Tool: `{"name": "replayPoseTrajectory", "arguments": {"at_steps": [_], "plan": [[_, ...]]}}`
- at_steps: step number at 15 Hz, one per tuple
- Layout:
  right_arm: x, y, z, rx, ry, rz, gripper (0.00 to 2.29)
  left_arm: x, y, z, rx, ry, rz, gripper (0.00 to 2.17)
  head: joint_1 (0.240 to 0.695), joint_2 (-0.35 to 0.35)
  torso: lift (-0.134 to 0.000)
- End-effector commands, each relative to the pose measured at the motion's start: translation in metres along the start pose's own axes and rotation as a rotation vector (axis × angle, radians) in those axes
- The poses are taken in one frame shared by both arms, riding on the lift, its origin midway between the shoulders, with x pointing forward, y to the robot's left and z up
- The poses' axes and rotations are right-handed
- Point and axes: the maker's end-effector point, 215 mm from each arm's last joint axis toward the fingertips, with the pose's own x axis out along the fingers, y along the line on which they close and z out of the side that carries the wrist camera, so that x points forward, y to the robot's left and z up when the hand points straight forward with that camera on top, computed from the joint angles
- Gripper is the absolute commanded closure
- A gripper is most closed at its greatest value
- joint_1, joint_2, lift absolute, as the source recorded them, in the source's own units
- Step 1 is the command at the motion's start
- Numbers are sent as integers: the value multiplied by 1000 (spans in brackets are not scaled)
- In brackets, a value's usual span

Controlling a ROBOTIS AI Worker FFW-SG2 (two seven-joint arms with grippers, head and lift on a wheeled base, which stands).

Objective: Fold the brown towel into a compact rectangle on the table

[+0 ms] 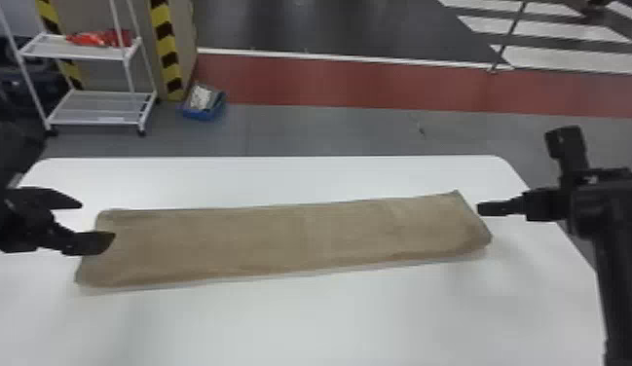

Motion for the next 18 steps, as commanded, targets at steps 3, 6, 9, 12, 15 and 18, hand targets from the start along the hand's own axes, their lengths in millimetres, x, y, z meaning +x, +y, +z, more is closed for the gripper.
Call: {"name": "replayPoseTrajectory", "arguments": {"at_steps": [3,6,9,12,15,18], "plan": [[-1,-2,-1,1,1,-2,137,-1,1,0,0,-2,2,73,695,-132,-124],[0,-2,-3,2,4,-2,137,-1,1,1,-28,-23,-1,117,695,-132,-124],[1,-1,-8,0,11,-2,137,2,-2,-8,-197,-47,-13,124,695,-132,-124],[1,-2,-9,-8,9,-5,137,4,-3,-24,-363,-47,-16,113,695,-129,-124],[0,-4,-10,-12,12,-9,137,8,1,-41,-524,-18,11,144,695,-125,-124],[2,-2,-12,-30,16,-8,137,10,7,-47,-605,1,34,147,695,-115,-124]]}}
